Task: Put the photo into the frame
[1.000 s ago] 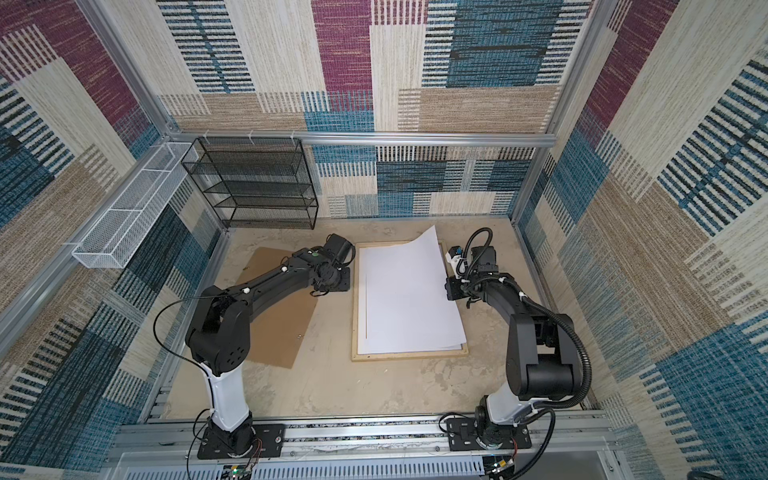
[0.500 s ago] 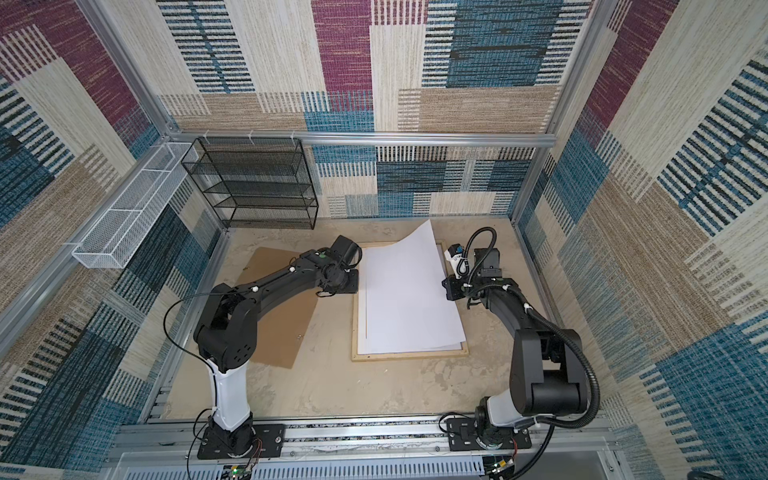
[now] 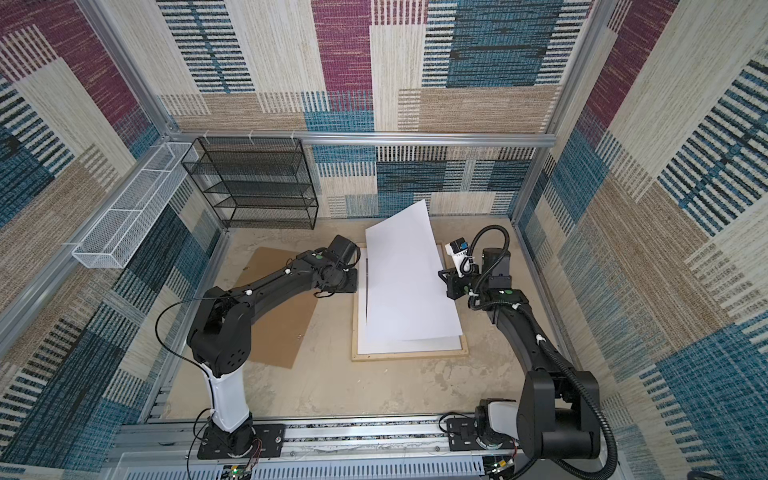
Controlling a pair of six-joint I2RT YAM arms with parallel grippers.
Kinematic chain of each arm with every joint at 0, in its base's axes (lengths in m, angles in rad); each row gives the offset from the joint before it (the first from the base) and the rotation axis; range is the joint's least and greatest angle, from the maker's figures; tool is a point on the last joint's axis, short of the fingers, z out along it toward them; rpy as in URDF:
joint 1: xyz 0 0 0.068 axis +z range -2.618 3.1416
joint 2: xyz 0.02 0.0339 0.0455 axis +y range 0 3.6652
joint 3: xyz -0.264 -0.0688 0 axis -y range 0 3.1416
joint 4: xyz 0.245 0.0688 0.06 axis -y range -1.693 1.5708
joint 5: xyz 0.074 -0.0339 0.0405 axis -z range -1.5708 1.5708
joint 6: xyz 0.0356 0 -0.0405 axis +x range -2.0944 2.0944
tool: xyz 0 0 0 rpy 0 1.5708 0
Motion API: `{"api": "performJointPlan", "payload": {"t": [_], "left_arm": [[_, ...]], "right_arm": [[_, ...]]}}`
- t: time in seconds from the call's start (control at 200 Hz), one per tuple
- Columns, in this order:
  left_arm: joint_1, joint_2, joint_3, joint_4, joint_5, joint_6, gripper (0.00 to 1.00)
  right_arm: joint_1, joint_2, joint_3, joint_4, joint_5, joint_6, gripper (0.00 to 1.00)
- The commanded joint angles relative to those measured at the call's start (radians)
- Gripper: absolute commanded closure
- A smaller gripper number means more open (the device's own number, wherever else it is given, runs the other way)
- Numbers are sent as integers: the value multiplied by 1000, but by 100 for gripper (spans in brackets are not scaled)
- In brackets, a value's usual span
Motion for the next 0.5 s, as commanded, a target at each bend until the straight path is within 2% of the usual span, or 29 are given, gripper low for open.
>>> {"api": "performJointPlan", "payload": {"t": [0.0,0.125,0.28,0.371,0.496], "left_arm": [[2,-11,-4,23,-19,13,56],[4,-7,-8,29,-18,8,56],[3,0,-5,30,-18,5,56],[5,3,-1,13,-27,10,56],[11,-2,-5,14,-35,15,56]], "right_arm": [[-6,28,28,84,-68,57,100],[-28,148,98,78,-201,128,100],[-58,347,150,78,-295,273,100],[-61,432,156,34,-278,279,100],[-62,437,123,27,-248,270,100]]}}
